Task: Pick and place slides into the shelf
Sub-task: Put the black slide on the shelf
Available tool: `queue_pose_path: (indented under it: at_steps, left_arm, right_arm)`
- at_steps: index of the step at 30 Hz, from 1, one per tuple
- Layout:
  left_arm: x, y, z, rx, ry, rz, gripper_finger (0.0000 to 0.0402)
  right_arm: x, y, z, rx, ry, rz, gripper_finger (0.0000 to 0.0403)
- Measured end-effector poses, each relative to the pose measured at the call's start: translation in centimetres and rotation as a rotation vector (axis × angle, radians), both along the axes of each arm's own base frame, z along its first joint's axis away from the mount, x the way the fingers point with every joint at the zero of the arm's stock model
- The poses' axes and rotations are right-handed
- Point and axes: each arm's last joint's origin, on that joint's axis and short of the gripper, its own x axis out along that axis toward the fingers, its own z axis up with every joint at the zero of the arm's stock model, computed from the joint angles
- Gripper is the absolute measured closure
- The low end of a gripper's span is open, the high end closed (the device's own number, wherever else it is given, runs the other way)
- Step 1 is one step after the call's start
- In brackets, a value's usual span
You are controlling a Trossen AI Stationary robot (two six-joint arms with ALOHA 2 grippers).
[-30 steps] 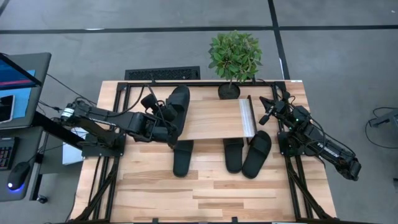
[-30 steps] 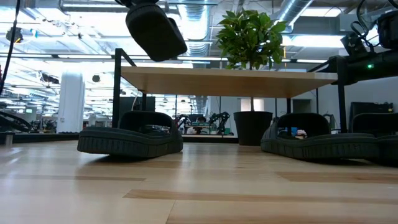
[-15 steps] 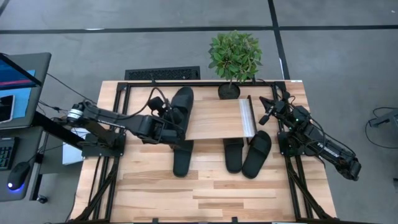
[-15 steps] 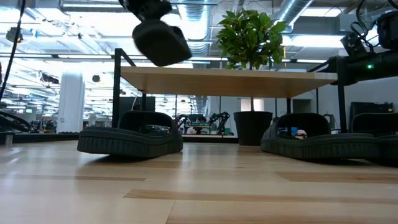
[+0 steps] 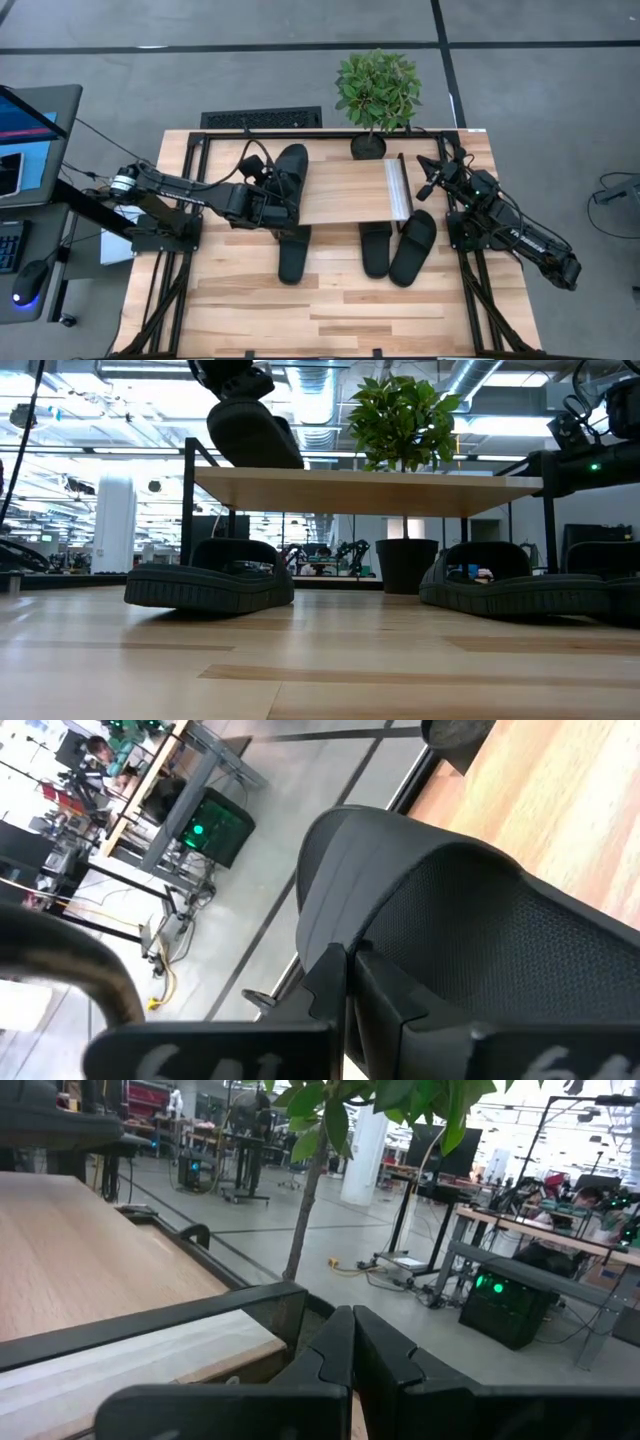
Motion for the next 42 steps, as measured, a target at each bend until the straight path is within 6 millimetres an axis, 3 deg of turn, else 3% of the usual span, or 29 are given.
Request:
queue_pose_path:
  at_steps: [42]
  left_arm:
    - [-0.34, 0.0, -0.35, -0.043, -0.008, 0.025, 0.0401]
  right_arm:
    - [0.0, 0.0, -0.01, 0.0, 0.0, 0.0, 0.0403]
